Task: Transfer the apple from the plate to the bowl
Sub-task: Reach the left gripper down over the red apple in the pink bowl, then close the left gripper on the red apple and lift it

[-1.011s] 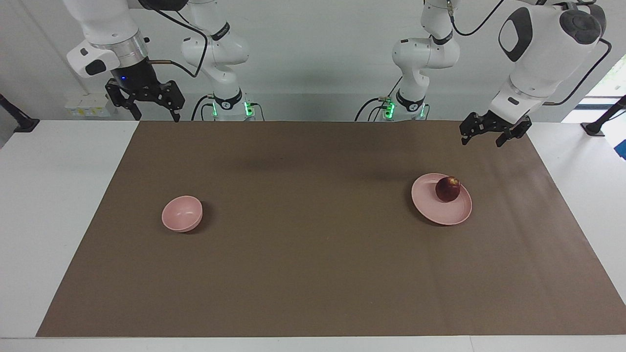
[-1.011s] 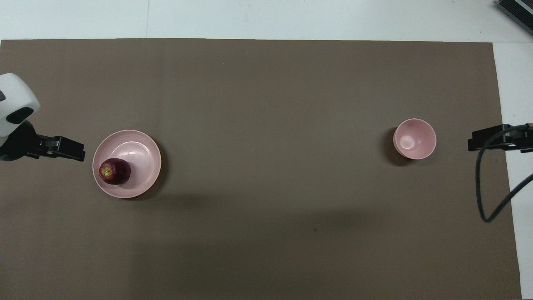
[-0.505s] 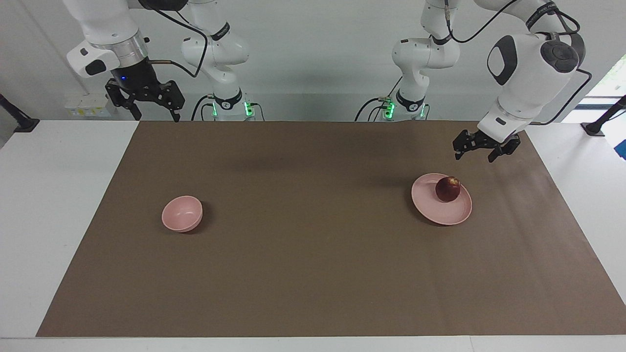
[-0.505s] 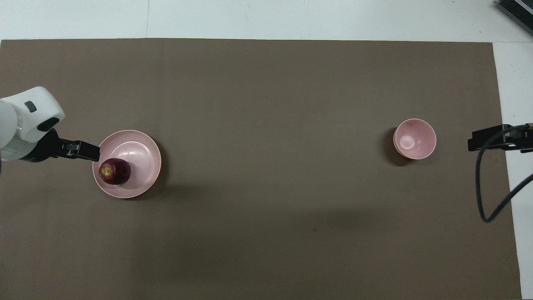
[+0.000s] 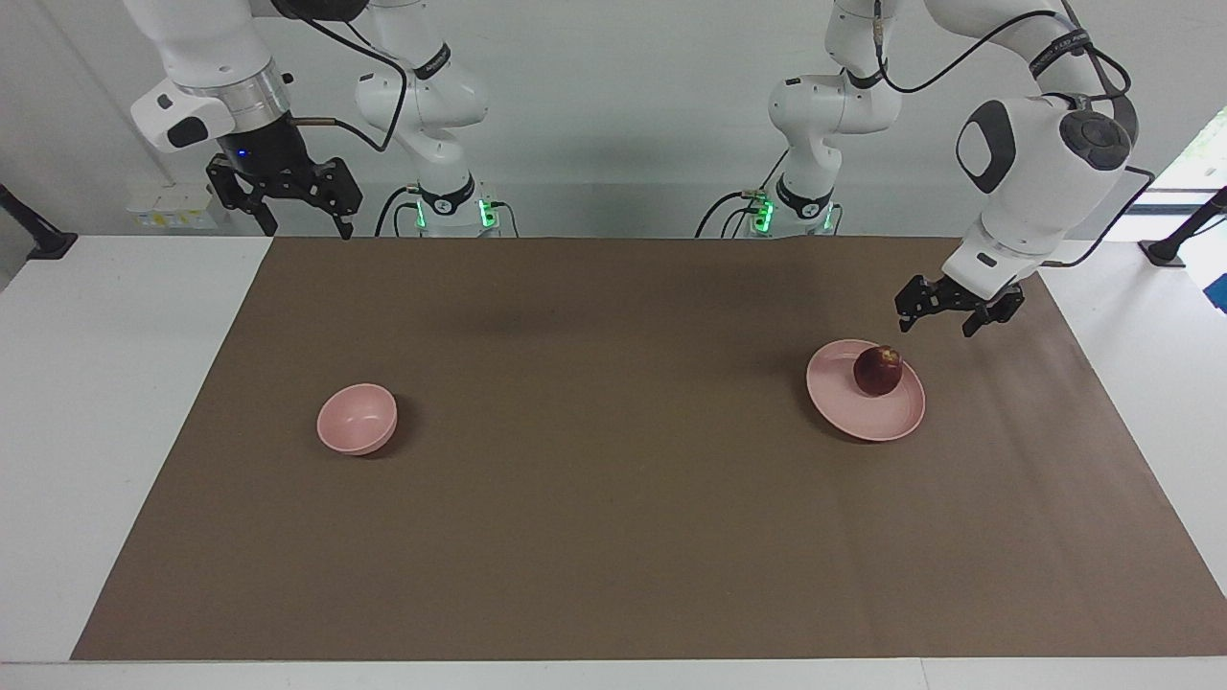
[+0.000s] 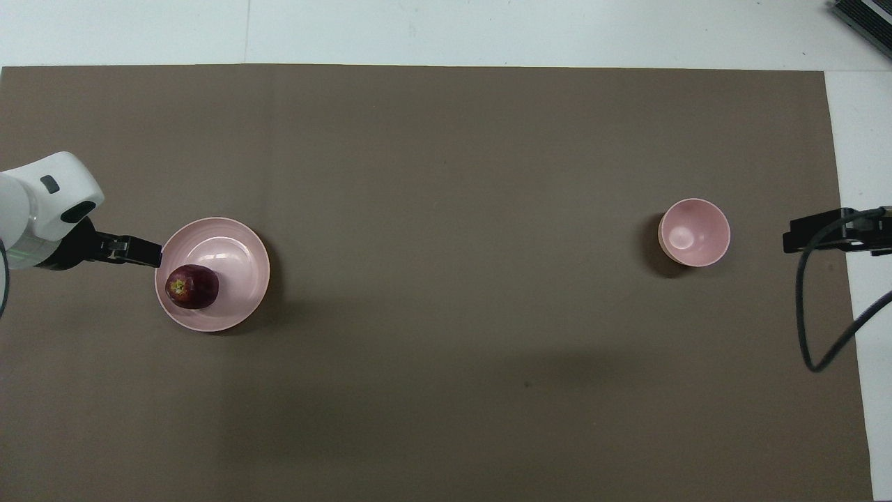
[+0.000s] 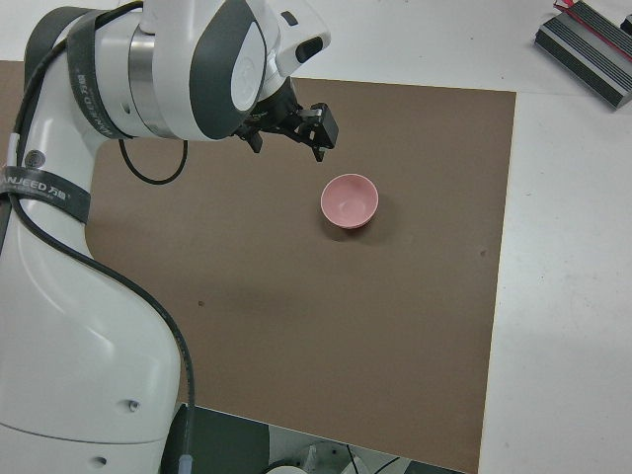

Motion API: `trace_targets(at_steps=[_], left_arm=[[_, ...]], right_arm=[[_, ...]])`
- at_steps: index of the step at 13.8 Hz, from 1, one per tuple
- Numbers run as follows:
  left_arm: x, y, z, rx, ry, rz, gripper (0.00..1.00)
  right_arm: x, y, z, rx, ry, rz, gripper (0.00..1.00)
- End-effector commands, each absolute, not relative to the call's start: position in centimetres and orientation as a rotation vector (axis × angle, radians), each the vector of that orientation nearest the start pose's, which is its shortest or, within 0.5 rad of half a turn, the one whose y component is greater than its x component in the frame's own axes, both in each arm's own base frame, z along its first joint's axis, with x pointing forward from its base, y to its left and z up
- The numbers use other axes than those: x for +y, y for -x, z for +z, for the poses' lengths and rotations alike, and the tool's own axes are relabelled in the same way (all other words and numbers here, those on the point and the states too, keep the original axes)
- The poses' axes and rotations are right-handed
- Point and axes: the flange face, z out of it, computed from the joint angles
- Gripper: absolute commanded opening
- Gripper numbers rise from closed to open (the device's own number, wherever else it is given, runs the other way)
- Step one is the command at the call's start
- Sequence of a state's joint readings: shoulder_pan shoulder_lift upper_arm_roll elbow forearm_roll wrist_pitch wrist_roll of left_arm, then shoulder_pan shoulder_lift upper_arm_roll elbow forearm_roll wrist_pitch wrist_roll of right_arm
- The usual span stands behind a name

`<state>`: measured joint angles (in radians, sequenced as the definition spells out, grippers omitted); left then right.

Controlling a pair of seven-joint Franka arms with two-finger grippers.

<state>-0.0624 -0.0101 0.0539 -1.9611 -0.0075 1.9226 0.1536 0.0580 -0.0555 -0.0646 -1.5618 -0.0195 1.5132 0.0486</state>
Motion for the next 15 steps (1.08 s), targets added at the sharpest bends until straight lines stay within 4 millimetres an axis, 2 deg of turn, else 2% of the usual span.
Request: trace_targets(at_steps=[1, 4, 6, 8, 10, 12, 13, 14, 15], left_arm=[[-0.2, -55.1, 43.6, 0.271, 3.130, 0.039, 1.00], [-2.2, -54.3, 39.1, 0.321, 3.124, 0.051, 1.00], [-2.3, -53.6, 36.2, 0.325, 3.121, 0.034, 1.00], [-2.9, -53.7, 33.8, 0.340, 3.119, 0.058, 1.00], [-3.1, -53.6, 32.7, 0.352, 3.117, 0.075, 1.00], [-3.0, -53.5, 32.6, 0.350, 3.118, 0.077, 1.00], [-3.0, -53.3, 32.5, 0.350, 3.118, 0.084, 0.96], [-3.0, -53.1, 32.3, 0.348, 3.118, 0.094, 0.63], [-3.0, -53.1, 32.4, 0.345, 3.118, 0.099, 0.22]], right_arm=[[-1.0, -52.9, 65.6, 0.058, 3.137, -0.036, 1.00], [-1.0, -52.9, 65.6, 0.058, 3.137, -0.036, 1.00], [-1.0, -52.9, 65.6, 0.058, 3.137, -0.036, 1.00], [-1.0, -52.9, 65.6, 0.058, 3.137, -0.036, 1.00], [-1.0, -52.9, 65.6, 0.058, 3.137, -0.036, 1.00], [-1.0, -52.9, 65.6, 0.058, 3.137, -0.036, 1.00], [-1.0, -52.9, 65.6, 0.058, 3.137, -0.036, 1.00], [-1.0, -52.9, 65.6, 0.058, 3.137, -0.036, 1.00], [-1.0, -52.9, 65.6, 0.058, 3.137, -0.036, 1.00]])
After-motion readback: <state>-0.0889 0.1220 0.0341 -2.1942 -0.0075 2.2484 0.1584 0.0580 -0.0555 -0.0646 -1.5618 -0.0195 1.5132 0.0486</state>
